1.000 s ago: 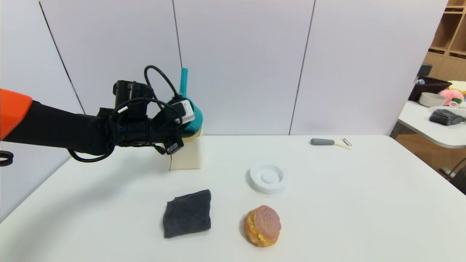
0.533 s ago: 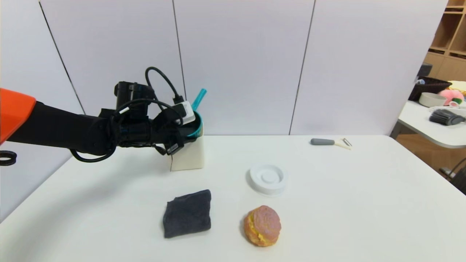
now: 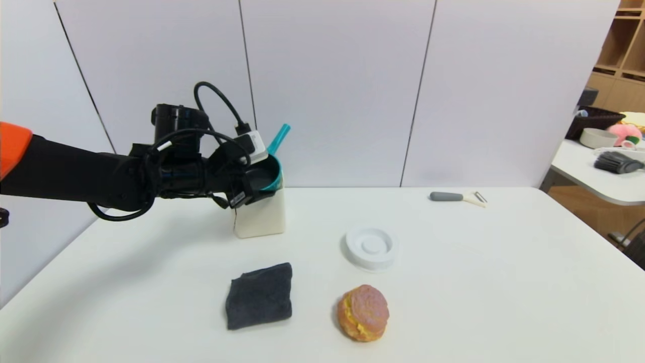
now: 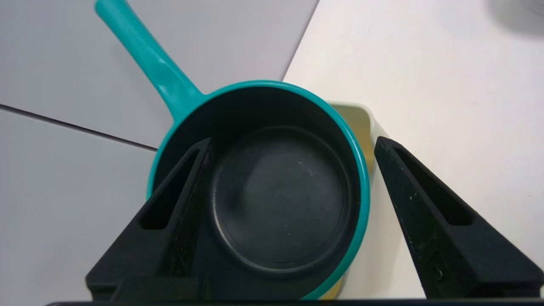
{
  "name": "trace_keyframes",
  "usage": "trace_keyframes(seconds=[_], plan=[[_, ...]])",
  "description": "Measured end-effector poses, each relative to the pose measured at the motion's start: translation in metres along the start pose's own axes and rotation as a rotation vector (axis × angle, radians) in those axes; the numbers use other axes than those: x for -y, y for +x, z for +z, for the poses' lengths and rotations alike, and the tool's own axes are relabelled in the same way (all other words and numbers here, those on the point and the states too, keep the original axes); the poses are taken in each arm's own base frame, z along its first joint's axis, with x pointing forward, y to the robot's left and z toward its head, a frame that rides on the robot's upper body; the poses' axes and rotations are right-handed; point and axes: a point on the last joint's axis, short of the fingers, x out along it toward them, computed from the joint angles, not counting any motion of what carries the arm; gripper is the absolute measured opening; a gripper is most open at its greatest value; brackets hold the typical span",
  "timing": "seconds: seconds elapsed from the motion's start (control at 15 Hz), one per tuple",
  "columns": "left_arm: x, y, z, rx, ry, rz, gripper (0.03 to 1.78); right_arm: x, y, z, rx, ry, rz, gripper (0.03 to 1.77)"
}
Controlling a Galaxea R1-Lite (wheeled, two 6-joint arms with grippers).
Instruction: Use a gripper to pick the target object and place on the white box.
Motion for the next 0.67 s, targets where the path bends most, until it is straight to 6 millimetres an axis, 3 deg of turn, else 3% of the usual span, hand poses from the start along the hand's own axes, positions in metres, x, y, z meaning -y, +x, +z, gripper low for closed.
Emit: trace_keyframes(seconds=[0.33,0.67], plan=[[-0.012,-0.031,0.025,0.052,-0.007,0.066,1.53,0.000,0.000,0.000,0.000,0.000,0.000,1.70],[-0.009,-0.096,0.055,0.059,-0.027,0.116,1.61,0.000,0.000,0.000,0.000,0.000,0.000,1.70]])
